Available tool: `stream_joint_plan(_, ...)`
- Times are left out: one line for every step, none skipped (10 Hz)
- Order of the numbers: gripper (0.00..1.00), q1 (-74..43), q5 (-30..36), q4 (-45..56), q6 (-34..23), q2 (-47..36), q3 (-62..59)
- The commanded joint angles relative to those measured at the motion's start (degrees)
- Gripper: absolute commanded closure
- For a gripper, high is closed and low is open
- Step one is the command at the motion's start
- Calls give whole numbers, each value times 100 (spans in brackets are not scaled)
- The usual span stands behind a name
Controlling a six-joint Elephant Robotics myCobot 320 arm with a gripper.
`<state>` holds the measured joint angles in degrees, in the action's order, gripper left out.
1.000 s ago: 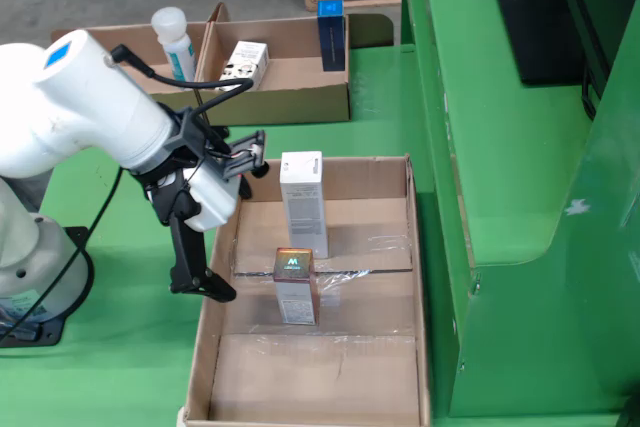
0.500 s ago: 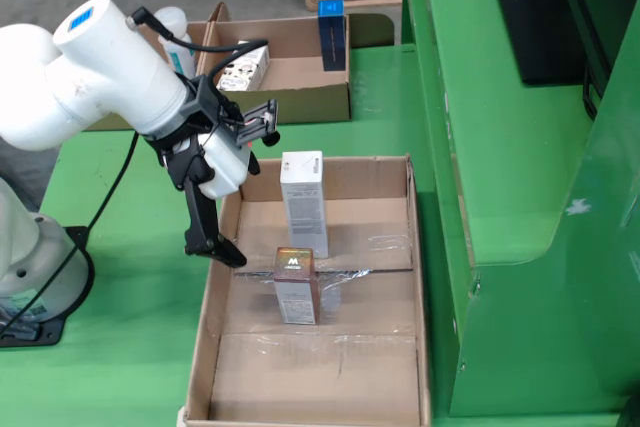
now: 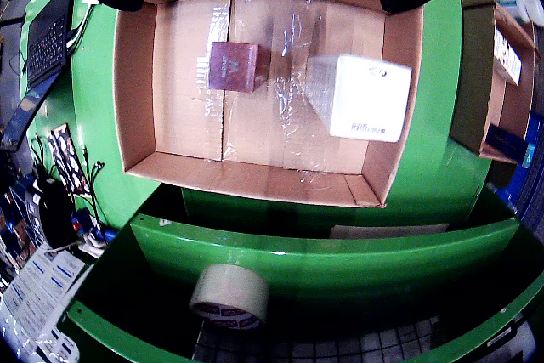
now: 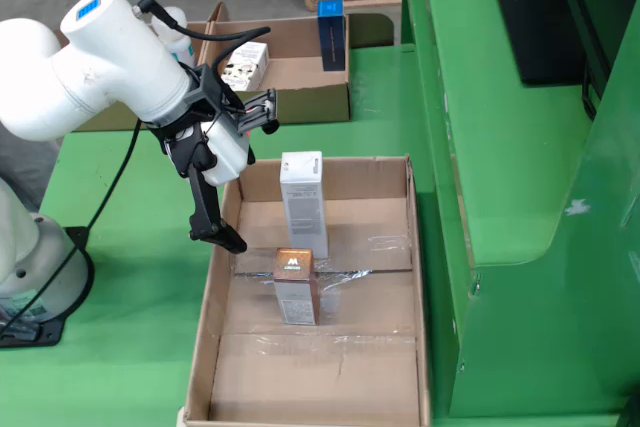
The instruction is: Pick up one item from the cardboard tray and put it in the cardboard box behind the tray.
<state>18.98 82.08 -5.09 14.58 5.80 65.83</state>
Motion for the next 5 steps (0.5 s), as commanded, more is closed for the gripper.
stream_joint_plan(0, 297, -108, -62, 154, -411, 111)
stream_joint_plan(0, 297, -108, -62, 154, -411, 111)
stream_joint_plan(0, 541, -140, -28, 290, -371, 83)
stream_joint_plan(0, 541, -140, -28, 290, -371, 83)
stream_joint_plan(0, 686, -157, 52, 379, -242, -78)
